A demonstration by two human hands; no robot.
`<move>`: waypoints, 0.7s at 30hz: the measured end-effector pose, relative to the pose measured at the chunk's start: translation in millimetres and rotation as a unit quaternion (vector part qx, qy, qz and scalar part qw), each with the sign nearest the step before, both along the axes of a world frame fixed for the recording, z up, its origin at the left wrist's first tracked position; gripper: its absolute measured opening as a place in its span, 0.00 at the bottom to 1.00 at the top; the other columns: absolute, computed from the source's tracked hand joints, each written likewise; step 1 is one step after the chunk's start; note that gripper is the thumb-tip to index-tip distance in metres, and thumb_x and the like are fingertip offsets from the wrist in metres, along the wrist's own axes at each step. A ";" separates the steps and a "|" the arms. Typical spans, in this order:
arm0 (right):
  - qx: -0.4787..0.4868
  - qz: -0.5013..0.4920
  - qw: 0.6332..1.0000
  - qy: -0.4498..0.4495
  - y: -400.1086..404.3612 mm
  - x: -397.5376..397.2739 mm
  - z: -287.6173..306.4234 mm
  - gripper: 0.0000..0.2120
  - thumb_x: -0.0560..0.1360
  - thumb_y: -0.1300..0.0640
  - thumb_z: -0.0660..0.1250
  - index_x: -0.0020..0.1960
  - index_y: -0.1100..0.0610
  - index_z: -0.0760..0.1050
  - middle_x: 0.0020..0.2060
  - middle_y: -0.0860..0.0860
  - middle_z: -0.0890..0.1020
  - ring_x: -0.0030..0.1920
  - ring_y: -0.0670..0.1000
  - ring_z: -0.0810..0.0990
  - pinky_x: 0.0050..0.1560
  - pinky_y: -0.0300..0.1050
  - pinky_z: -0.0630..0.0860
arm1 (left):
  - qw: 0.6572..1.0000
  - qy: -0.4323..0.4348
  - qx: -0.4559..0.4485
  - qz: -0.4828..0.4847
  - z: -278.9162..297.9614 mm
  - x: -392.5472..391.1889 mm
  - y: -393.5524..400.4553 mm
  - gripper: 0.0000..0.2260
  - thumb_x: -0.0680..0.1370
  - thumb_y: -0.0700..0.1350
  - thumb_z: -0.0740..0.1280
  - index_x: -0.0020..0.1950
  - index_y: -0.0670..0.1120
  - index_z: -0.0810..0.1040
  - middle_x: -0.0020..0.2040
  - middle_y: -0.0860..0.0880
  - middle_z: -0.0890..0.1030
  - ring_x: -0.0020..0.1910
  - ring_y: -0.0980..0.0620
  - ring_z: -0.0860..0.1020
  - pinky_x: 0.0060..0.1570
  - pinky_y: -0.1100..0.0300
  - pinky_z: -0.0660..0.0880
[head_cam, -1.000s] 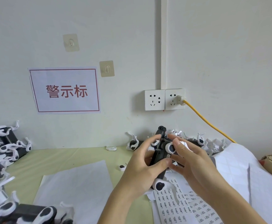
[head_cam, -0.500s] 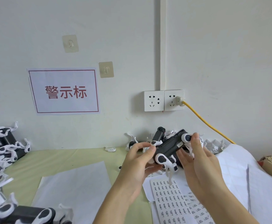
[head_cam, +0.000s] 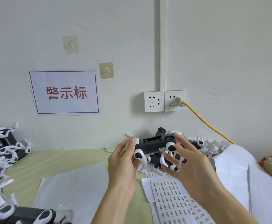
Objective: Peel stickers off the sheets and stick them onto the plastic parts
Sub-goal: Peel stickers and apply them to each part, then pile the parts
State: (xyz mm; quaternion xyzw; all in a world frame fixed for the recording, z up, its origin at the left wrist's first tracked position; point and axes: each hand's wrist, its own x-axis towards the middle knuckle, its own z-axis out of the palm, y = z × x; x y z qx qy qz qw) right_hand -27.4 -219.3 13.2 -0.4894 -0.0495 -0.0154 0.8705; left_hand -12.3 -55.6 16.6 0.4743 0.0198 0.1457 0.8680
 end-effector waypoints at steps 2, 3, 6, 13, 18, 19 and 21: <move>-0.039 0.009 0.999 -0.021 -0.1 -1.3 0.8 0.17 0.74 0.59 0.69 0.56 0.40 0.83 0.63 0.49 0.79 0.64 0.54 0.77 0.56 0.59 0.80 | 1.000 -0.003 -0.008 0.012 -0.4 0.6 0.3 0.07 0.79 0.41 0.67 0.54 0.41 0.83 0.46 0.45 0.84 0.40 0.48 0.79 0.31 0.60 0.76; -0.068 0.006 0.997 -0.038 0.2 -2.6 1.3 0.18 0.74 0.59 0.69 0.56 0.37 0.82 0.63 0.47 0.78 0.64 0.51 0.77 0.56 0.57 0.80 | 1.000 -0.004 -0.009 0.017 -0.8 0.9 0.5 0.06 0.80 0.40 0.66 0.53 0.42 0.83 0.46 0.46 0.84 0.41 0.49 0.79 0.31 0.61 0.77; -0.190 -0.037 0.975 -0.107 2.5 -7.8 1.2 0.22 0.69 0.49 0.69 0.60 0.30 0.77 0.61 0.35 0.76 0.58 0.34 0.77 0.59 0.49 0.76 | 1.000 -0.001 -0.001 0.026 -1.0 2.1 0.3 0.08 0.82 0.39 0.64 0.53 0.44 0.83 0.47 0.46 0.85 0.43 0.50 0.81 0.36 0.62 0.79; -0.417 -0.179 0.860 -0.232 0.4 -9.7 1.7 0.18 0.70 0.38 0.67 0.59 0.33 0.76 0.59 0.33 0.75 0.54 0.36 0.77 0.47 0.30 0.76 | 0.999 0.017 0.022 0.017 -4.2 3.6 1.7 0.09 0.79 0.46 0.69 0.55 0.43 0.83 0.41 0.47 0.82 0.37 0.50 0.76 0.32 0.62 0.74; -0.384 -0.201 0.880 -0.194 -3.0 -5.6 1.4 0.16 0.69 0.33 0.63 0.52 0.38 0.79 0.49 0.42 0.81 0.42 0.47 0.82 0.34 0.38 0.75 | 0.997 0.018 0.073 0.018 -6.3 4.0 0.7 0.12 0.78 0.51 0.69 0.53 0.43 0.85 0.43 0.46 0.85 0.42 0.48 0.81 0.38 0.59 0.75; -0.377 -0.199 0.884 -0.192 -5.2 -5.0 2.2 0.15 0.70 0.33 0.62 0.50 0.38 0.79 0.46 0.42 0.82 0.38 0.50 0.82 0.31 0.40 0.74 | 0.997 0.008 0.082 0.010 -5.5 3.1 1.3 0.12 0.77 0.51 0.70 0.53 0.43 0.85 0.44 0.45 0.85 0.44 0.47 0.81 0.41 0.58 0.74; -0.364 -0.191 0.892 -0.189 -10.7 -3.8 4.6 0.16 0.72 0.34 0.58 0.48 0.41 0.79 0.41 0.43 0.83 0.34 0.50 0.82 0.32 0.40 0.76 | 0.995 -0.031 0.093 -0.032 -2.7 0.0 2.1 0.15 0.74 0.53 0.70 0.54 0.44 0.85 0.46 0.44 0.85 0.47 0.46 0.81 0.42 0.59 0.73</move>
